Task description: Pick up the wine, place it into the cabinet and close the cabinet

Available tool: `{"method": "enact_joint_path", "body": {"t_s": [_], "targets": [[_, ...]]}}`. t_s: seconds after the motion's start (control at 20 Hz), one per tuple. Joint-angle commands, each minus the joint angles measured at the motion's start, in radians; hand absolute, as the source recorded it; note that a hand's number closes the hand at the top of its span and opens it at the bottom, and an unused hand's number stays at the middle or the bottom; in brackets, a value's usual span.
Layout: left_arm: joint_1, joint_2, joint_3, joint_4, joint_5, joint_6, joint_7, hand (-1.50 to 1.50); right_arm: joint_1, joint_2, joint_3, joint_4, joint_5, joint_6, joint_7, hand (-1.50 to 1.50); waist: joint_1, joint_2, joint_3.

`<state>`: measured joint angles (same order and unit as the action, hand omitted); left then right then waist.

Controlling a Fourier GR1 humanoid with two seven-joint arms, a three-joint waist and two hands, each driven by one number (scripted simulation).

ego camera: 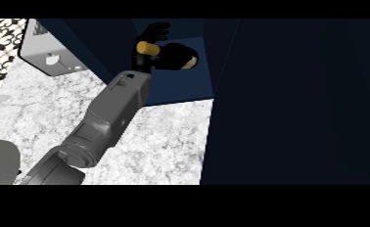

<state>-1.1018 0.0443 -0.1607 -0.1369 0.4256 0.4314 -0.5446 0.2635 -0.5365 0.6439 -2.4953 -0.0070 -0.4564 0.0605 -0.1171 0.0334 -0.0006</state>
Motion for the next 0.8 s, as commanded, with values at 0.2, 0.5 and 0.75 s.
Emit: {"method": "enact_joint_path", "body": {"t_s": [0.2,0.5,0.75], "targets": [[-0.06,0.031,-0.005,0.062,-0.029,0.086,-0.005,-1.5,0.047,-0.023,0.012,-0.127,-0.051,0.028,0.017,-1.5,-0.018,0.006,-0.001],[-0.052,0.003,0.028,0.043,-0.001,0.052,-0.054,-1.5,0.058,-0.024,0.007,-0.127,-0.059,0.035,-0.015,-1.5,-0.012,0.005,-0.001],[-0.063,0.042,0.069,0.011,0.036,-0.106,-0.065,-1.5,0.068,-0.037,-0.006,-0.131,-0.061,0.035,-0.008,-1.5,0.003,0.001,-0.002]]}}
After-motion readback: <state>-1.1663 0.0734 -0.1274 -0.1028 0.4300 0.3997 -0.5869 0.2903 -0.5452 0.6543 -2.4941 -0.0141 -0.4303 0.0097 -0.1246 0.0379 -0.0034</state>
